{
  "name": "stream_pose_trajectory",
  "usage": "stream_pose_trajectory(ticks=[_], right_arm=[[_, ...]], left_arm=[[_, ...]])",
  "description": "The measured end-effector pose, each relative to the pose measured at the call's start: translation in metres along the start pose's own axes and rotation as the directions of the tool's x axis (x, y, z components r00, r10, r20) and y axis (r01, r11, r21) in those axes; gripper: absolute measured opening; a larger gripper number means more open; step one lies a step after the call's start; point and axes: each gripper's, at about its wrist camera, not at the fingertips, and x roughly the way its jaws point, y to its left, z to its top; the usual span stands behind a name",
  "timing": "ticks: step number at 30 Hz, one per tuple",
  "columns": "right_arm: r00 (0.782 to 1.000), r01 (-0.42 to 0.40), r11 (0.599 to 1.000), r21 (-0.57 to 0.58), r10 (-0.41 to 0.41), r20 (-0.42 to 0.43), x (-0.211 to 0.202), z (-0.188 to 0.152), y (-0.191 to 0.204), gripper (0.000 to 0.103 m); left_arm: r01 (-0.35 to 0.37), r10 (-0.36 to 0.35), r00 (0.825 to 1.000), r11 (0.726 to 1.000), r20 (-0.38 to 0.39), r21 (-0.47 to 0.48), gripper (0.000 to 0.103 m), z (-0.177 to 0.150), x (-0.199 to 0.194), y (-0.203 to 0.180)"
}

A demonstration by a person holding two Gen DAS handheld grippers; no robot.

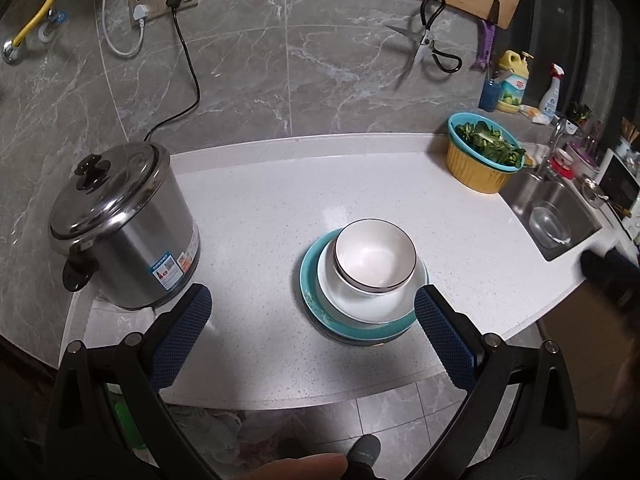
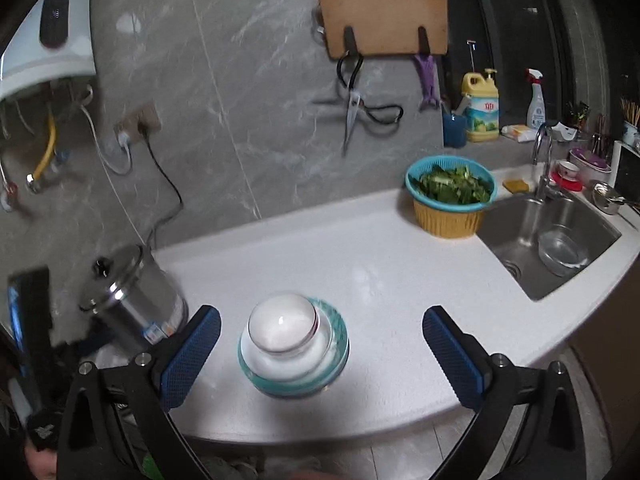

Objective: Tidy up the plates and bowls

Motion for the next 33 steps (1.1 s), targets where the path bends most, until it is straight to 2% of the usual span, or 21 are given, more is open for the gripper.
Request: stream_pose_trajectory(ticks=[1, 6, 8, 10, 15, 33], right_arm=[[0.999, 0.024, 1.0, -0.011, -0.024, -0.044, 0.007, -0.004, 0.008, 0.103], [0.98, 0.173, 0.985, -0.02, -0.174, -0.096, 0.02, -0.015, 0.018, 0.103], [0.961, 0.25, 0.968, -0.007, -0.248, -0.121, 0.023, -0.016, 0.017, 0.103], [0.947, 0.293, 0.956, 0.011, -0.289, -0.137, 0.026, -0.018, 0.016, 0.103], [0.94, 0.322, 0.947, 0.002, -0.32, -0.118, 0.026, -0.022, 0.028, 0.103], [0.944, 0.312, 0.95, -0.013, -0.311, -0.106, 0.033, -0.015, 0.028, 0.103]], left_arm=[[0.005, -0.005, 1.0, 1.0, -0.004, 0.0, 0.103, -0.001, 0.0, 0.002], [0.0, 0.0, 1.0, 1.0, -0.031, 0.003, 0.103, -0.009, 0.004, 0.015], [-0.005, 0.005, 0.999, 1.0, -0.034, -0.006, 0.103, -0.011, 0.005, 0.019], [-0.007, 0.006, 0.999, 1.0, -0.039, -0.005, 0.103, -0.012, 0.006, 0.021], [0.002, -0.001, 0.999, 1.0, -0.05, 0.003, 0.103, -0.012, 0.009, 0.024], [0.028, -0.027, 0.998, 0.999, -0.064, 0.019, 0.103, -0.008, 0.017, 0.02]])
